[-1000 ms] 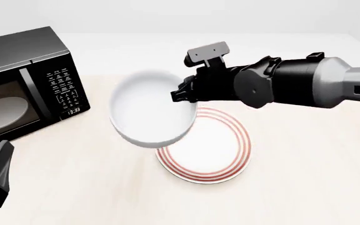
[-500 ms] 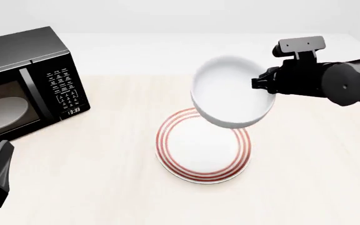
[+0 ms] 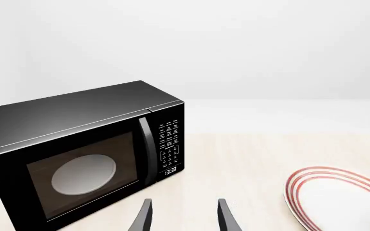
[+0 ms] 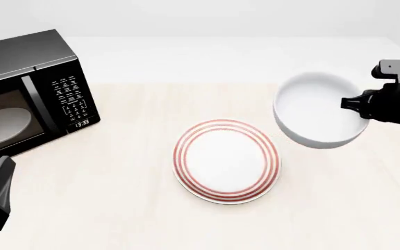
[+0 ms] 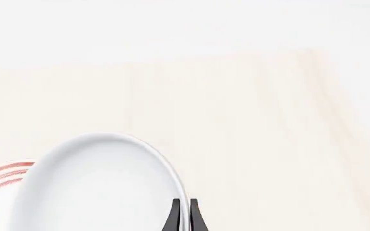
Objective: Put the white bowl to the right of the plate.
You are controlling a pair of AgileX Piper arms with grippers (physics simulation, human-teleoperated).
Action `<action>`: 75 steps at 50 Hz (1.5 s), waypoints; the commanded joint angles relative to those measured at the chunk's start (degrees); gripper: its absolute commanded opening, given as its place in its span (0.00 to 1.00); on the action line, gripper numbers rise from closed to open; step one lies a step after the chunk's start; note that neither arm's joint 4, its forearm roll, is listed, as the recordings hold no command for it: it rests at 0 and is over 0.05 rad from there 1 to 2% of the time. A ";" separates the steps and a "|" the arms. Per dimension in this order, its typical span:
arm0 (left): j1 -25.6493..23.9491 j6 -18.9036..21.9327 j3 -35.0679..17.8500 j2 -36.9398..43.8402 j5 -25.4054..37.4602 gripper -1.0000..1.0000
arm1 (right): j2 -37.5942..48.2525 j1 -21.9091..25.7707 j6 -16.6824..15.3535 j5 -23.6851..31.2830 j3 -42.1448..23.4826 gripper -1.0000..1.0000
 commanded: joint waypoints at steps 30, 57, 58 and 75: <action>0.00 0.00 0.00 0.00 0.00 1.00 | 8.55 -17.45 1.20 -12.59 9.64 0.00; 0.00 0.00 0.00 0.00 0.00 1.00 | 17.38 -19.51 1.57 -20.85 12.45 0.00; 0.00 0.00 0.00 0.00 0.00 1.00 | 17.83 -19.77 1.36 -21.04 12.38 0.00; 0.00 0.00 0.00 0.00 0.00 1.00 | 10.48 -17.50 2.85 -17.89 13.77 1.00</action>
